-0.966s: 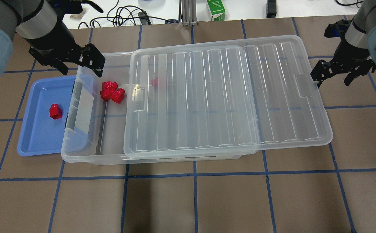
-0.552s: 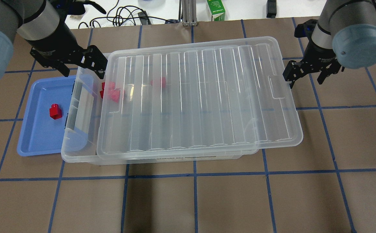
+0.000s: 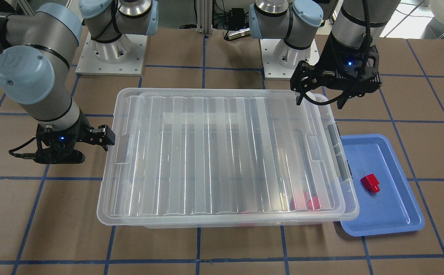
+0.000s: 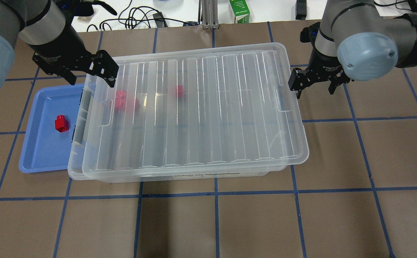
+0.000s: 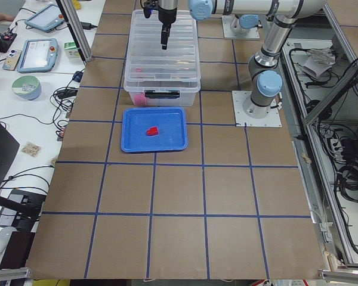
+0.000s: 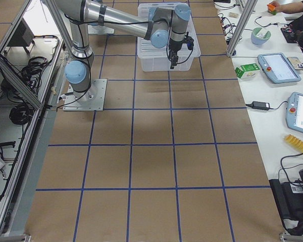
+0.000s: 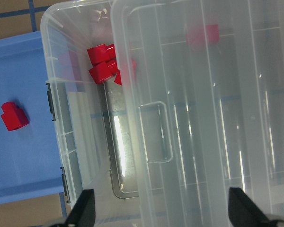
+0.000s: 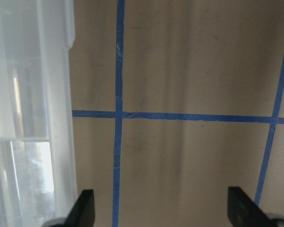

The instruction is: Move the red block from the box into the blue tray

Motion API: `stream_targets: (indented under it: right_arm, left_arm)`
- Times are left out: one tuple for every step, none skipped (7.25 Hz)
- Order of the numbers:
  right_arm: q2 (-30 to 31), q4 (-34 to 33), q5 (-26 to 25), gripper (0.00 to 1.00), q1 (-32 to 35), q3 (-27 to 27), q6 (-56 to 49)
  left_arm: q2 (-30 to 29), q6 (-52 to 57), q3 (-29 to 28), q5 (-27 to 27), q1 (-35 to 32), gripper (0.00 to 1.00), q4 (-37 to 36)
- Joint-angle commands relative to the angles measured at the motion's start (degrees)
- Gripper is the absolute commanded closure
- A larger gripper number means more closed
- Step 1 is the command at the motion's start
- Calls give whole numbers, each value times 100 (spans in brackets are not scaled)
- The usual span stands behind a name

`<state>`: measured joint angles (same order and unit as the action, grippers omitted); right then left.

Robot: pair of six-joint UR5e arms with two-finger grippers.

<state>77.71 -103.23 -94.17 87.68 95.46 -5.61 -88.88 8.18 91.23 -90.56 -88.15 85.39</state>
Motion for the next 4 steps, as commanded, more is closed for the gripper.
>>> stream_targets:
  right_arm:
    - [15,5,-14,0,21,-19,-36]
    - [24,5,-22,0,13,-97,-97]
    - [129,74,-31,0,13,-350,-98]
    - [391,510,-5,0,39,-623,7]
  left_arm:
    - [-24,-1,0,4,9,0,-22]
    - [-24,-1,0,12,17,0,-31]
    - [-33,-1,0,4,18,0,-31]
    - [-33,-1,0,4,18,0,-31]
